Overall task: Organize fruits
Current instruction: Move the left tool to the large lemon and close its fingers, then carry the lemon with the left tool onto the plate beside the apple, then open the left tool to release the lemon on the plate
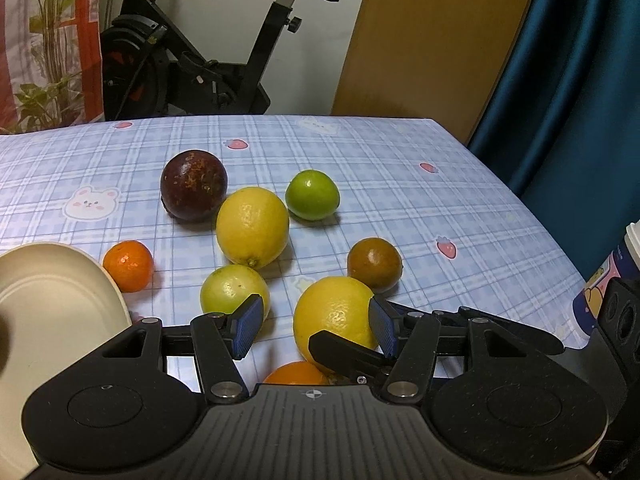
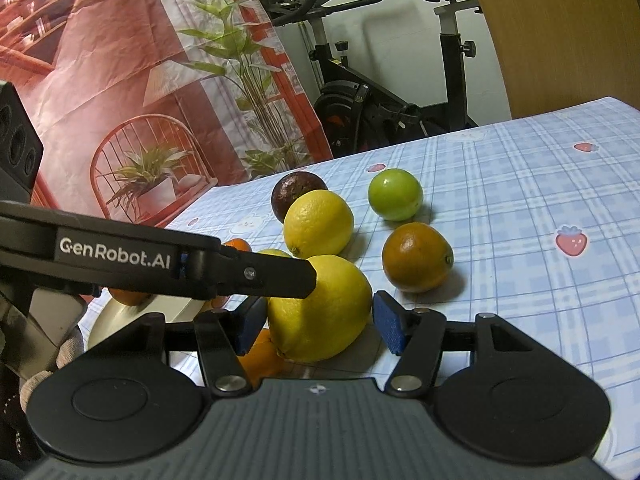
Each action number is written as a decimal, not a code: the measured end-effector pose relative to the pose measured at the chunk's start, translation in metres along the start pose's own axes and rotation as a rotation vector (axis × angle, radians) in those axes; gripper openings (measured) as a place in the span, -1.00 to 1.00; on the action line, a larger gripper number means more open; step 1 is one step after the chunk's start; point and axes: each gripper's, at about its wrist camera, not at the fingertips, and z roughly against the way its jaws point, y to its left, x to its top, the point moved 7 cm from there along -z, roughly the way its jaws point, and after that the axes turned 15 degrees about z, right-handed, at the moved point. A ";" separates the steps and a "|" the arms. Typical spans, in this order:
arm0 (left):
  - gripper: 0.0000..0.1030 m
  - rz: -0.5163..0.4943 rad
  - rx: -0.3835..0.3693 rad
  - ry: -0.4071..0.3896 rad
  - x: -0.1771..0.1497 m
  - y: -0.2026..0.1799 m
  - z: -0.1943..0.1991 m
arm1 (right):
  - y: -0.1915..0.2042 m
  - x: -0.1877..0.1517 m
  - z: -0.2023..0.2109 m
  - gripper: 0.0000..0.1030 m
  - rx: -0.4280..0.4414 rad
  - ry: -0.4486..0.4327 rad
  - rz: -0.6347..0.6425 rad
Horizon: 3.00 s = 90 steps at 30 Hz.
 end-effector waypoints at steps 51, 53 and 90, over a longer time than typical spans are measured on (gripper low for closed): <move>0.13 0.168 0.084 -0.129 0.008 0.091 0.091 | 0.111 0.052 -0.039 0.20 0.193 0.015 0.200; 0.14 0.220 0.115 -0.128 0.006 0.112 0.101 | 0.134 0.049 -0.052 0.20 0.235 0.039 0.240; 0.18 0.376 0.303 -0.249 -0.003 0.192 0.139 | 0.216 0.023 -0.115 0.34 0.368 0.131 0.435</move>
